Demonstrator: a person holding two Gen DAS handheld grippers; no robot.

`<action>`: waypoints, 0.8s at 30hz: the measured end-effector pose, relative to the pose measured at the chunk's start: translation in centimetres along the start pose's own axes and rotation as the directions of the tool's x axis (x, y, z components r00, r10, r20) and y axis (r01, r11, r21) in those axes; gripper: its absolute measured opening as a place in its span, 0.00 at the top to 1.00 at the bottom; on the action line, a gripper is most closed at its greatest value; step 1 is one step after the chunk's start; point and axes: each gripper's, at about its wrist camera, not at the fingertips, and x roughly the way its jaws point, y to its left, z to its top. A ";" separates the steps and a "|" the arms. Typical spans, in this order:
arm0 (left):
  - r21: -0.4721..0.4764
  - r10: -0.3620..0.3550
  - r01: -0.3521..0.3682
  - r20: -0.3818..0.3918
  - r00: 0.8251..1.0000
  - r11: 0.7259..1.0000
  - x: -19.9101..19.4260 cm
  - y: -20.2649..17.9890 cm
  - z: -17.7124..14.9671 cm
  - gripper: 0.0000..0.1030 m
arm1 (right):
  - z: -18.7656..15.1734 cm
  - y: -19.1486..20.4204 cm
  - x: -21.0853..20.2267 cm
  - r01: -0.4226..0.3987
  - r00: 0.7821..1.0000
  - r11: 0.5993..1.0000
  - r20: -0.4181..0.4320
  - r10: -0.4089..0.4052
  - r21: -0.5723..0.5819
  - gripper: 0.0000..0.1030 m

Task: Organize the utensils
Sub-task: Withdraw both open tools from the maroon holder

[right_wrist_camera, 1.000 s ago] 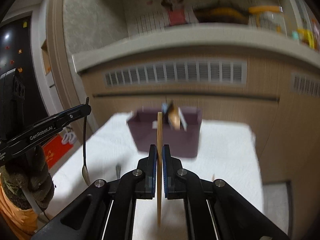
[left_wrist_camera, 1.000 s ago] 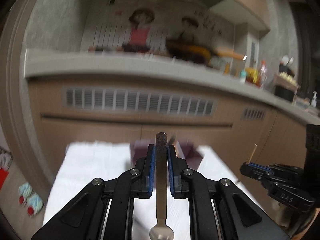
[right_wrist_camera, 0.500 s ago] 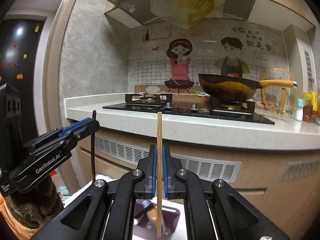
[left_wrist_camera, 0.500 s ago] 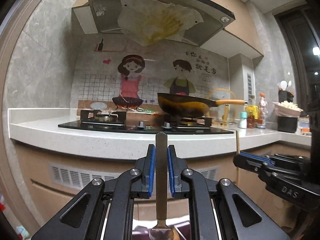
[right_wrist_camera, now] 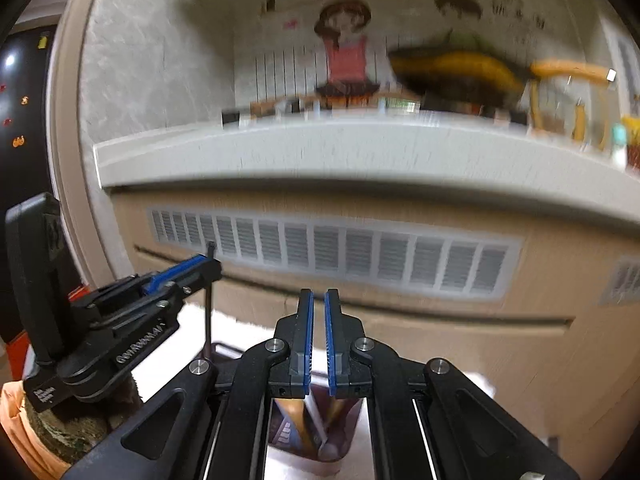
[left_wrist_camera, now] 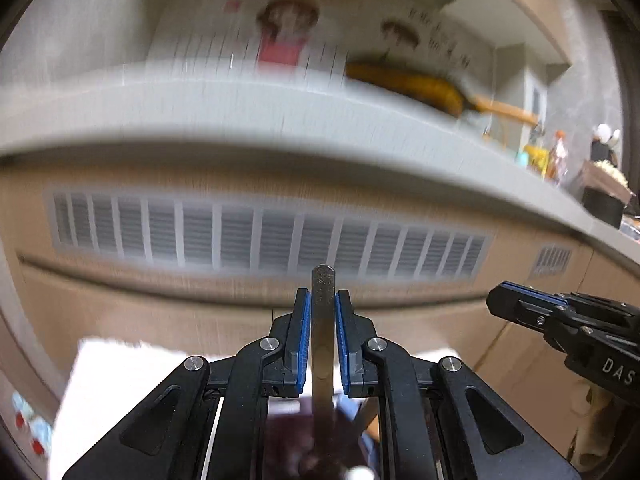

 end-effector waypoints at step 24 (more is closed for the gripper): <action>-0.134 0.122 -0.186 -0.384 0.915 0.973 -7.8 5.6 -10.7 0.30 | -13.5 2.1 -5.4 0.102 0.973 0.988 -0.194 -0.123 -0.116 0.38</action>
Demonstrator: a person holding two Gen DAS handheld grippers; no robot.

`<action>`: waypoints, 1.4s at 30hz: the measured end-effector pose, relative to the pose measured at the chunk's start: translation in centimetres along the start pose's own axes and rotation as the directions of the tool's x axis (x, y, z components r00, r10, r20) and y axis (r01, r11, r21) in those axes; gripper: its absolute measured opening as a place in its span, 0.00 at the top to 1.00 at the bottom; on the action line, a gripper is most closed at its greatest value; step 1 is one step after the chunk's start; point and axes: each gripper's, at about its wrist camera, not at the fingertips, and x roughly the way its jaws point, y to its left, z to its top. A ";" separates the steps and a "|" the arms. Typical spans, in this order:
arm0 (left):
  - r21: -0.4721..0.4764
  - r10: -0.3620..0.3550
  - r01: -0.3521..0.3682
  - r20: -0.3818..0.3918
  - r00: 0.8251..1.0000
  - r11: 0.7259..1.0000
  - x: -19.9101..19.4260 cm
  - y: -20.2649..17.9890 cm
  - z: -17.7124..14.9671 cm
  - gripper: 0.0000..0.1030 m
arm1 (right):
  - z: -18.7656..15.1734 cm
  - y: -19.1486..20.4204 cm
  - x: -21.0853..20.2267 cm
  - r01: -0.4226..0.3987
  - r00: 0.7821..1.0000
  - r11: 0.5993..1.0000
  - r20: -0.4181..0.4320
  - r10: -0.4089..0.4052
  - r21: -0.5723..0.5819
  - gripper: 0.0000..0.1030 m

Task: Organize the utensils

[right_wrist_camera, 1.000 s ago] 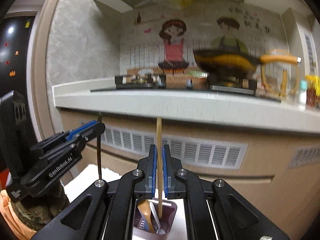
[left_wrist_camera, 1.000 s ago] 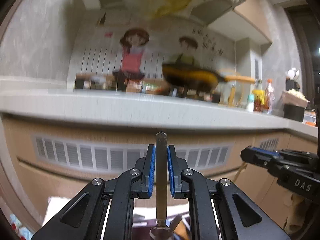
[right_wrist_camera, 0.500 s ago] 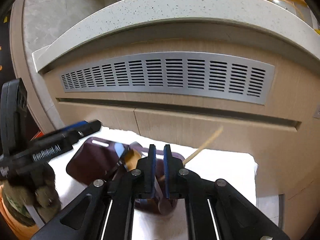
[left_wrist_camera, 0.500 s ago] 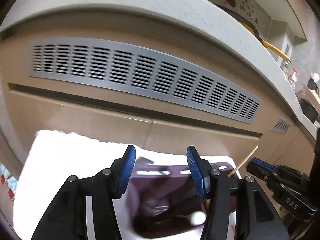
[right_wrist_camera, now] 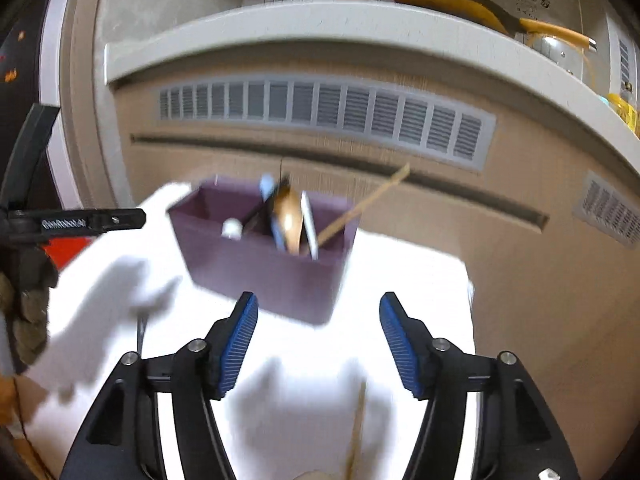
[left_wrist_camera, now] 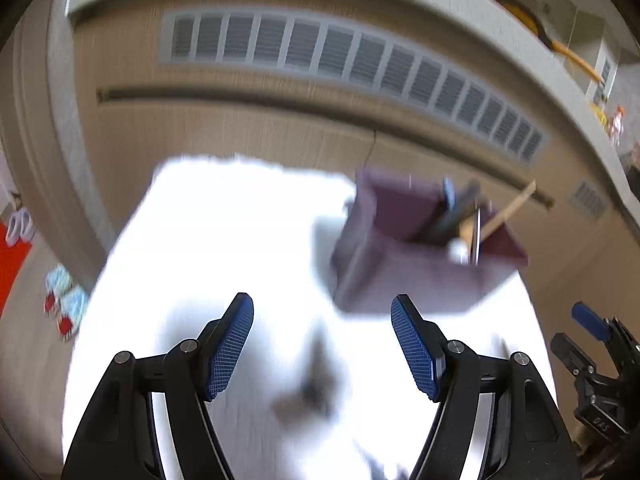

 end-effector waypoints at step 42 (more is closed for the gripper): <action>0.617 -0.054 0.167 -0.198 0.979 0.769 2.1 -5.6 -10.5 0.24 | -10.9 -2.0 -0.3 0.032 0.974 0.993 -0.226 -0.006 0.114 0.11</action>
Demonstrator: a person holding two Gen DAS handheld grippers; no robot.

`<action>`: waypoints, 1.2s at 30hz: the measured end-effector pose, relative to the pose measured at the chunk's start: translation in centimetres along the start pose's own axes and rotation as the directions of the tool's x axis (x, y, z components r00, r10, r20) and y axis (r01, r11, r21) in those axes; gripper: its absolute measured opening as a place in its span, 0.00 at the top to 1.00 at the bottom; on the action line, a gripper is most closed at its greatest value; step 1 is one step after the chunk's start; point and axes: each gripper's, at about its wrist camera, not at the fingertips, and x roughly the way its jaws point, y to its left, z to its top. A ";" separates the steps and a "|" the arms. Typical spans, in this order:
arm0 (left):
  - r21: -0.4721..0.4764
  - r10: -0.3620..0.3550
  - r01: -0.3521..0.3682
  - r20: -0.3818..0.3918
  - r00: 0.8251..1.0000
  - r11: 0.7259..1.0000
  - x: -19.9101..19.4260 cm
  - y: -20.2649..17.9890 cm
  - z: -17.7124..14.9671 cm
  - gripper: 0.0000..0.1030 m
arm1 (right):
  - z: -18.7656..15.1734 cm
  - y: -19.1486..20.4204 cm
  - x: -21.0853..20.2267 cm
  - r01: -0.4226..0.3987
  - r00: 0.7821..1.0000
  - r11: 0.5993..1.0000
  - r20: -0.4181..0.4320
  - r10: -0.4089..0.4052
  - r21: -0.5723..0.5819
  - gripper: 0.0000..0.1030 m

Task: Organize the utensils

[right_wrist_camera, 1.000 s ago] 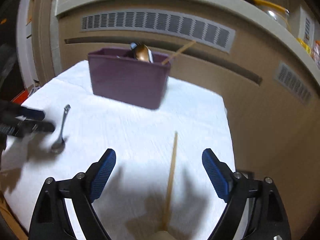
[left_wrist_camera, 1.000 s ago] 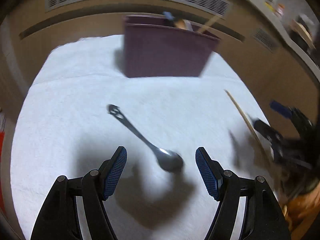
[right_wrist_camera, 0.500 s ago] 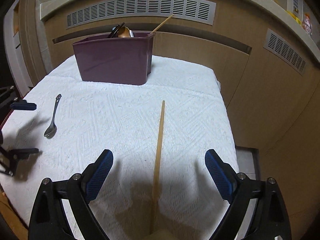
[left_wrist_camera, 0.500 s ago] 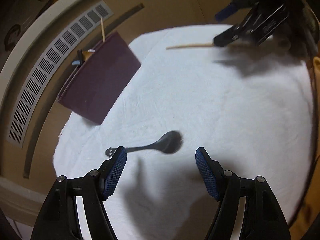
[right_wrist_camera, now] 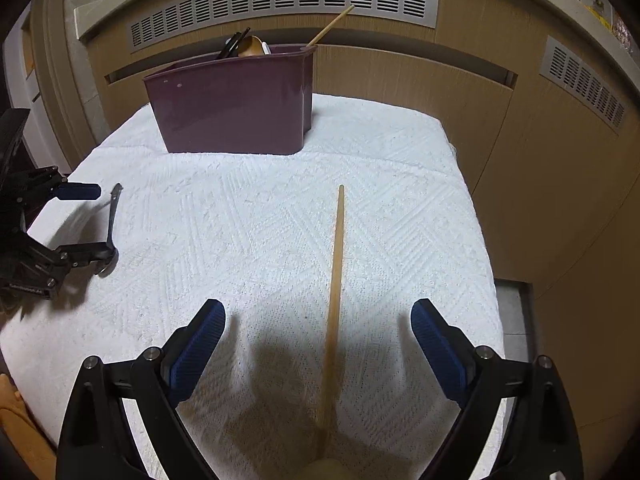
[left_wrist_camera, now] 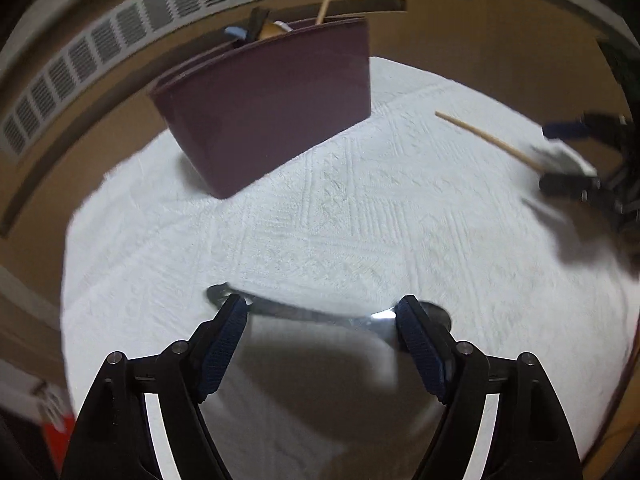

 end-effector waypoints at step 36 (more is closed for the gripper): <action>0.109 0.021 -0.020 -0.008 1.000 0.994 -2.1 -5.8 -2.1 0.31 | -0.6 -0.8 0.2 -0.030 1.000 0.999 0.007 0.029 0.046 0.11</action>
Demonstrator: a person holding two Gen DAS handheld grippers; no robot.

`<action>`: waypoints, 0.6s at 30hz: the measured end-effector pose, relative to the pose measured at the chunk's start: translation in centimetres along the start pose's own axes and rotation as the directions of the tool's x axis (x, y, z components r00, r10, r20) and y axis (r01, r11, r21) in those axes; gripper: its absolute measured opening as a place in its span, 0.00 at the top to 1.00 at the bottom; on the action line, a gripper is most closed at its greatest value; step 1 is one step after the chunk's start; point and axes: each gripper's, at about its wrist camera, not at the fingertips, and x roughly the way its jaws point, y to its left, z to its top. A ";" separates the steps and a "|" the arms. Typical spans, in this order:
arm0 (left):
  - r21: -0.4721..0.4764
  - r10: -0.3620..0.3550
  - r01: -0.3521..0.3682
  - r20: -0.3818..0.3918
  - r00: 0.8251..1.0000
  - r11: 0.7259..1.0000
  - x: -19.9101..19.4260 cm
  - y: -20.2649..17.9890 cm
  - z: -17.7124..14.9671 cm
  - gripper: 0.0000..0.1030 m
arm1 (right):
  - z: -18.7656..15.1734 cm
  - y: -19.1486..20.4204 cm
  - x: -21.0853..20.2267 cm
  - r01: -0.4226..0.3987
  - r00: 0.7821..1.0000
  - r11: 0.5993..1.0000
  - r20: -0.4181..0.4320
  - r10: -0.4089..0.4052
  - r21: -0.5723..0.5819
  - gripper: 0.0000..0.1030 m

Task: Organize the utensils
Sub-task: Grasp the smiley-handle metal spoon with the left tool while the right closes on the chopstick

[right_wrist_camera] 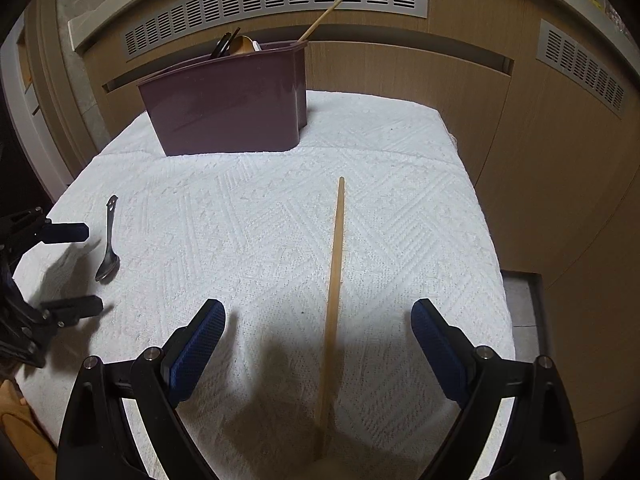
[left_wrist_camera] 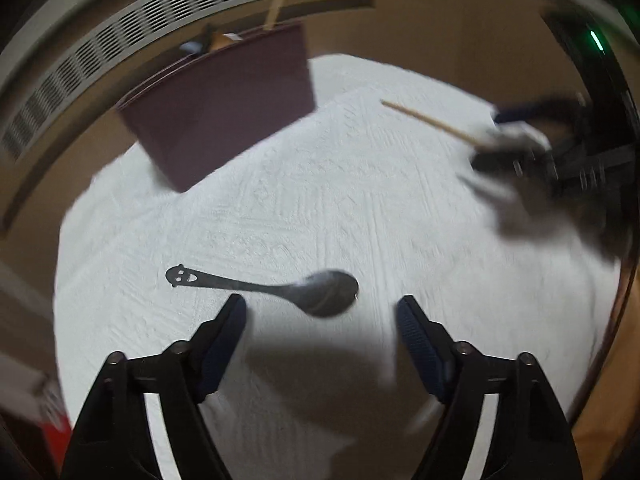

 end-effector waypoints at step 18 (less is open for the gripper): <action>-0.133 -0.006 0.007 0.010 1.000 0.991 2.0 4.7 1.3 0.82 | 0.0 0.1 -0.1 0.018 1.000 1.000 0.008 -0.018 -0.001 0.11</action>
